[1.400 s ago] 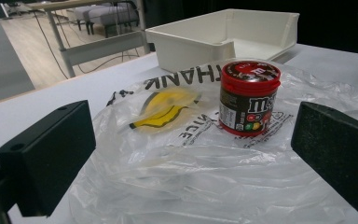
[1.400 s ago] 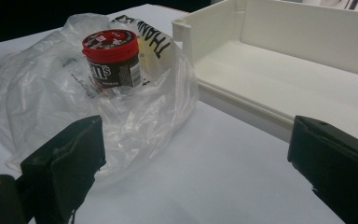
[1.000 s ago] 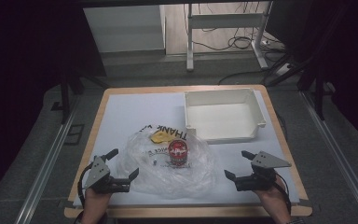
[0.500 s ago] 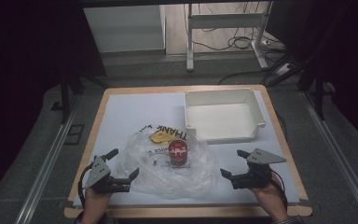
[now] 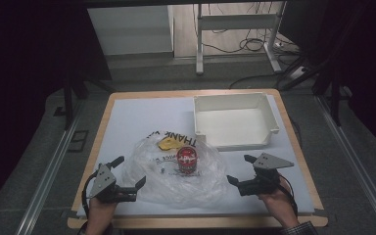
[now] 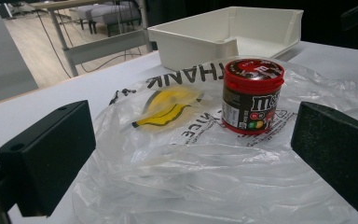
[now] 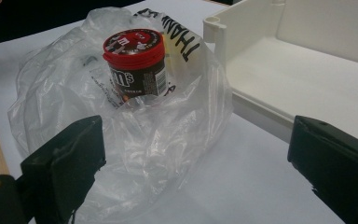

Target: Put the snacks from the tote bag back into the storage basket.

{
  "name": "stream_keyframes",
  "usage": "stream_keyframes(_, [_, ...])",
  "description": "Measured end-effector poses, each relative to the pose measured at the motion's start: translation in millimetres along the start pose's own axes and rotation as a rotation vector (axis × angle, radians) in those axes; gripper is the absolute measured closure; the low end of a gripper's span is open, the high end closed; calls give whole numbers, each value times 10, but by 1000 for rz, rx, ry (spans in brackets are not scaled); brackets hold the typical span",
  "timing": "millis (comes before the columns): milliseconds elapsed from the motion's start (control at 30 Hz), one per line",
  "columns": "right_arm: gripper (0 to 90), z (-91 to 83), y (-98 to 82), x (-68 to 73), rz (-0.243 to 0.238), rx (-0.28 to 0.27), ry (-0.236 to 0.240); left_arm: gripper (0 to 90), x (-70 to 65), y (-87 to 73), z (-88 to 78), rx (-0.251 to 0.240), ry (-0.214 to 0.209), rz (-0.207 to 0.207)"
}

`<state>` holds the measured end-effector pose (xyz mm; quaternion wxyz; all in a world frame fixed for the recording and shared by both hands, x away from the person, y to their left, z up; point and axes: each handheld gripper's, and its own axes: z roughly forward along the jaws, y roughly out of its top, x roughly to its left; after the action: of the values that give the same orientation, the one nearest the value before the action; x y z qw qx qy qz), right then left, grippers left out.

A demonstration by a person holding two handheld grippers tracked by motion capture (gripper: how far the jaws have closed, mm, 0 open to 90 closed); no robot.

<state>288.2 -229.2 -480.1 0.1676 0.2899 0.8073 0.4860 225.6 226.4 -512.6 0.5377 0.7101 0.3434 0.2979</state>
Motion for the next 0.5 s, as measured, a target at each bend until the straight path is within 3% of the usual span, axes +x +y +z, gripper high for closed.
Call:
stream_keyframes(300, [44,79,55,32,-15,33,15,0,-2,0,-1,3,2,4])
stream_keyframes(500, [43,132,69,27,8,58,33,0,-6,0,-1,5,3,7])
